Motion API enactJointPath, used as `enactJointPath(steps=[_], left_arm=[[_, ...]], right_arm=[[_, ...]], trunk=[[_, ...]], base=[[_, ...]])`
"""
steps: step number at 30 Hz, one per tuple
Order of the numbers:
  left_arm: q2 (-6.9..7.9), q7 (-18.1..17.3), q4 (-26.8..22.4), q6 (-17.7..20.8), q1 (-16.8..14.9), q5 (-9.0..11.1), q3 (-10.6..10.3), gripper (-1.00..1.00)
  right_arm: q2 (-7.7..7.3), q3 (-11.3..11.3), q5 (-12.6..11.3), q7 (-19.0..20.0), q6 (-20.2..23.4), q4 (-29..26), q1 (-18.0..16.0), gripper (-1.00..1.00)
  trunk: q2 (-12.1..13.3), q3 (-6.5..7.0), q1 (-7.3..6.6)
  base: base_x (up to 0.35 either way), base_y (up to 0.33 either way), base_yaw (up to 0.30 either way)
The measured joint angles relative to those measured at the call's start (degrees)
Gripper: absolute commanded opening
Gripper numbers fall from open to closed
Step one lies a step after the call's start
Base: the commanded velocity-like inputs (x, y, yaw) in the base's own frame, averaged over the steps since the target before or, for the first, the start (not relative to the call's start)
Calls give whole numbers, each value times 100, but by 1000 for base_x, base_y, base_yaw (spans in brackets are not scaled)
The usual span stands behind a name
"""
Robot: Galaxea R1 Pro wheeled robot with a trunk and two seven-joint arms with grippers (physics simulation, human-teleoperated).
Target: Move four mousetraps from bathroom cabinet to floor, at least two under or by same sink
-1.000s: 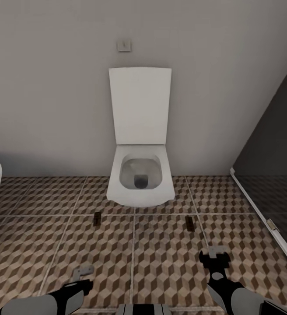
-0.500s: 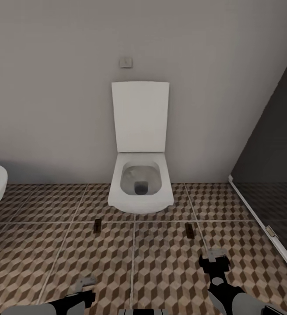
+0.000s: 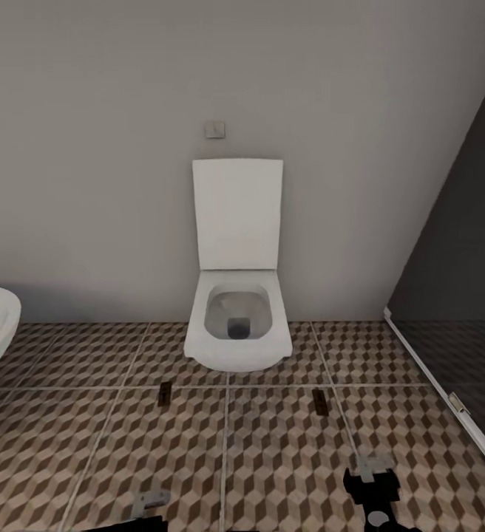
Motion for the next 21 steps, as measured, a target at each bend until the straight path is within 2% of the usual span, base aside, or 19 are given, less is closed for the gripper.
enactJointPath(steps=[4,10,21], left_arm=[[0,1,-102,0,42,0,-1,100],[4,2,-230,0,112,8,4,100],[24,36,-250,9,182,11,4,100]], right_arm=[[3,5,-2,1,2,-1,237,100],[4,4,-7,5,3,-1,569,100],[5,5,-13,6,26,6,834,100]], trunk=[[19,87,-17],[259,195,-149],[701,393,-390]], base=[[0,0,0],[0,0,0],[0,0,0]])
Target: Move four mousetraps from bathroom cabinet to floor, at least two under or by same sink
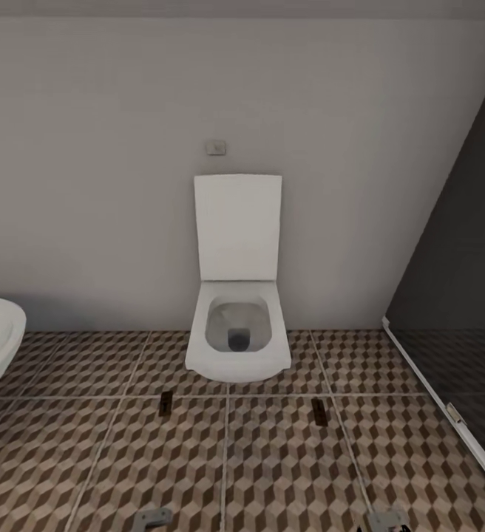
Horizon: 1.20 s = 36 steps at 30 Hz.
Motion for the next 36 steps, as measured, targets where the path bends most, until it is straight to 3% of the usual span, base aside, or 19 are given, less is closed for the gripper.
enactJointPath(steps=[36], left_arm=[[-16,2,6,-8,89,-1,-8,100]], right_arm=[[49,-8,-3,16,29,95,264,100]], trunk=[[1444,646,-791]], base=[[0,0,0]])
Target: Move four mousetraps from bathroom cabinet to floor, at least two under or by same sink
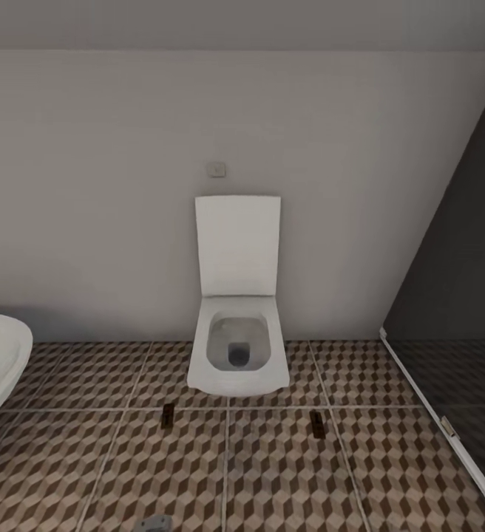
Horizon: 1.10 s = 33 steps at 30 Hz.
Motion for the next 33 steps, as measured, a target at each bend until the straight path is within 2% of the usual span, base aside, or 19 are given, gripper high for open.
enactJointPath(steps=[33], left_arm=[[6,-9,7,-1,0,-2,2,100]], right_arm=[[29,4,0,1,0,4,6,100]], trunk=[[1324,592,-725]], base=[[0,0,0]])
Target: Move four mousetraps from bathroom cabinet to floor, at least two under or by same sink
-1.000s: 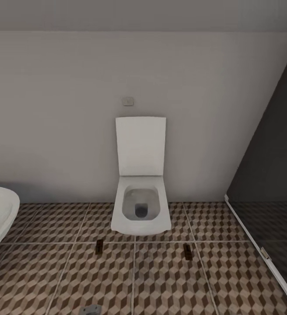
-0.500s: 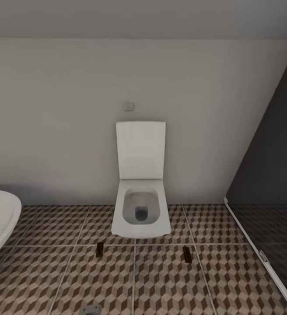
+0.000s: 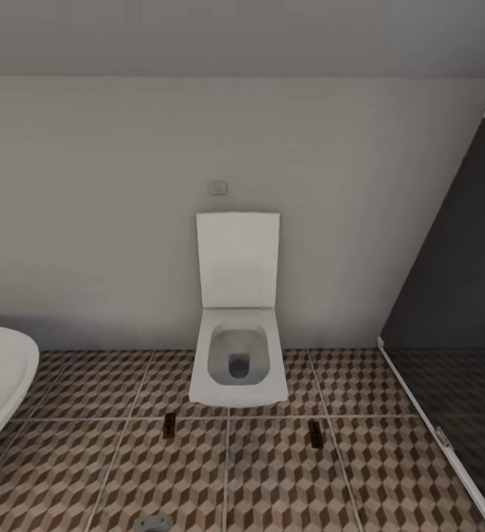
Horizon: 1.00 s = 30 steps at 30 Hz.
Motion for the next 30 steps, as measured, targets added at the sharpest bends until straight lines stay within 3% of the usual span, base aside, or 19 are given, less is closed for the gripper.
enactJointPath(steps=[30], left_arm=[[7,-3,-32,14,0,1,-2,100]], right_arm=[[2,0,0,0,0,0,0,100]], trunk=[[1203,539,-659]], base=[[0,0,0]])
